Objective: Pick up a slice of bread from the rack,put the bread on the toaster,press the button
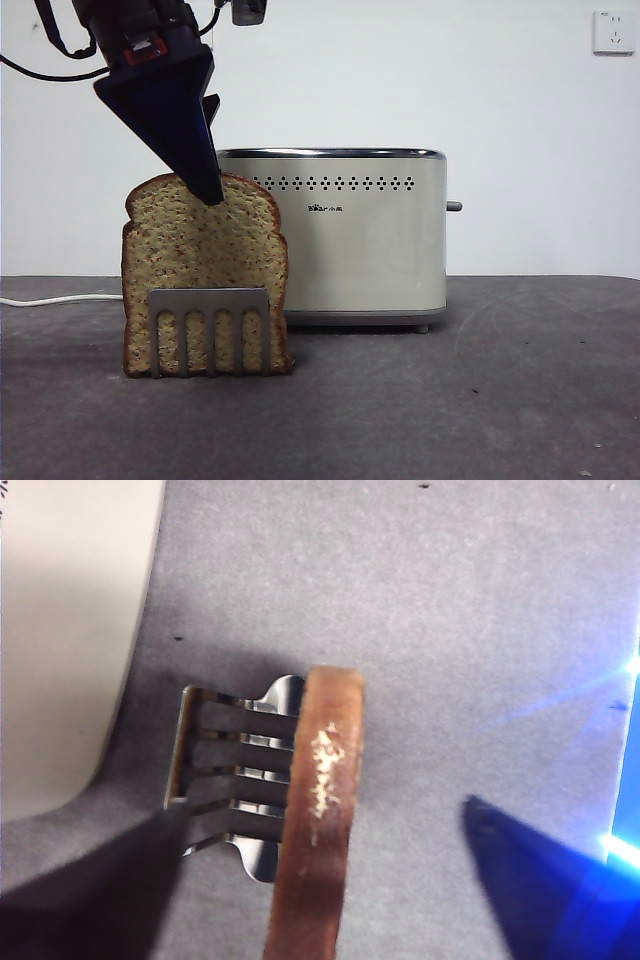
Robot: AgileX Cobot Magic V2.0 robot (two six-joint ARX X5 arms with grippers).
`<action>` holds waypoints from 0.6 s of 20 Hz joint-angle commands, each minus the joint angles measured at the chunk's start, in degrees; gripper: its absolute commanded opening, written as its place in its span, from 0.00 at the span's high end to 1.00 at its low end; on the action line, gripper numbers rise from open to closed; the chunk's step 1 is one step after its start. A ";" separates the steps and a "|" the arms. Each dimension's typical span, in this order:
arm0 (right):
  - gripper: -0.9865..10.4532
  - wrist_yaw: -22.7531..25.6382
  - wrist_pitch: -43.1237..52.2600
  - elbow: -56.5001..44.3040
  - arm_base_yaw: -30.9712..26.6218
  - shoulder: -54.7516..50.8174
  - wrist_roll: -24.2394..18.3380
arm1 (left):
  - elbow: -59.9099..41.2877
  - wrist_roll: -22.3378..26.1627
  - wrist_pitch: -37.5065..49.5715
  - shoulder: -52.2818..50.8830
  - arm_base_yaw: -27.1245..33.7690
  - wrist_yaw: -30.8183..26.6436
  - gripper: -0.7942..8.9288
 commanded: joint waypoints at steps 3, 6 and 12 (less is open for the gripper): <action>0.92 -0.04 0.24 0.00 0.13 -0.04 -0.50 | -0.20 0.83 -0.24 0.26 -0.22 0.20 0.93; 0.92 -0.04 0.24 0.00 0.13 -0.04 -0.50 | -0.20 0.83 -0.42 0.24 -0.22 0.33 0.93; 0.92 -0.04 0.24 0.00 0.13 -0.04 -0.48 | 2.27 0.83 -2.69 0.04 -0.22 0.61 0.93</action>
